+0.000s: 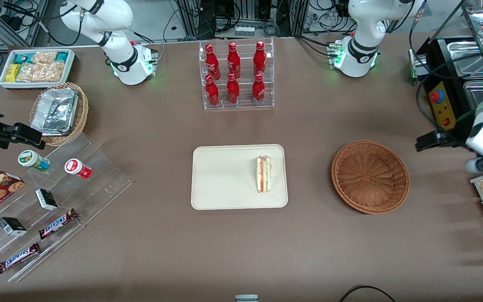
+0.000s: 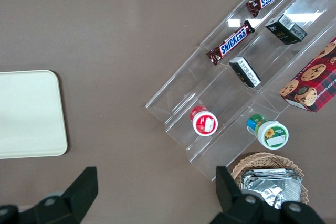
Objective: Place sandwich from basket to tray
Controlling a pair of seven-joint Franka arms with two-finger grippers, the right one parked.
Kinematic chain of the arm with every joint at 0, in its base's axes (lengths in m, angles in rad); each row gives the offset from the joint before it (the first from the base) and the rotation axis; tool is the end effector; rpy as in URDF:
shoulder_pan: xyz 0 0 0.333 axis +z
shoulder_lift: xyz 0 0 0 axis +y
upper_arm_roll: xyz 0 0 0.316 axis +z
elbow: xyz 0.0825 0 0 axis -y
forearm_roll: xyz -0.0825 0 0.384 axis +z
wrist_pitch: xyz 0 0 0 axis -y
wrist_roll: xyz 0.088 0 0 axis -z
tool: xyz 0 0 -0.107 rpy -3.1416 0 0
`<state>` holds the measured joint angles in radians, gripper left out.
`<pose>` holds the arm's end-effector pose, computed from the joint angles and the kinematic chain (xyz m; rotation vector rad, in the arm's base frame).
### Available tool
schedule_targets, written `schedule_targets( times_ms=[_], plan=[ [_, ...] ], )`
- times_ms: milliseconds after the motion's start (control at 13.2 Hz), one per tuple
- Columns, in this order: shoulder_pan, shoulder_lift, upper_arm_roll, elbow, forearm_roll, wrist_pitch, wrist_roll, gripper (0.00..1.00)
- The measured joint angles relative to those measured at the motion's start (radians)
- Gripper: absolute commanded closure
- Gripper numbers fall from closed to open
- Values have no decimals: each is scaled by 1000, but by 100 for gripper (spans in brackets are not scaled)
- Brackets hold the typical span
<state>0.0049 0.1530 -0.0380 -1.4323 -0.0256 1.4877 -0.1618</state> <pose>0.5916 -0.0207 0.5947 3.1095 0.1993 -0.1560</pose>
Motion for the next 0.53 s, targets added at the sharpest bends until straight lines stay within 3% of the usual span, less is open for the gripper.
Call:
schedule_targets(
  times_ms=[226, 528],
  plan=[
    [0, -100, 4, -80, 0, -1, 0, 0],
    [0, -137, 15, -89, 3, 0, 0, 0]
  ],
)
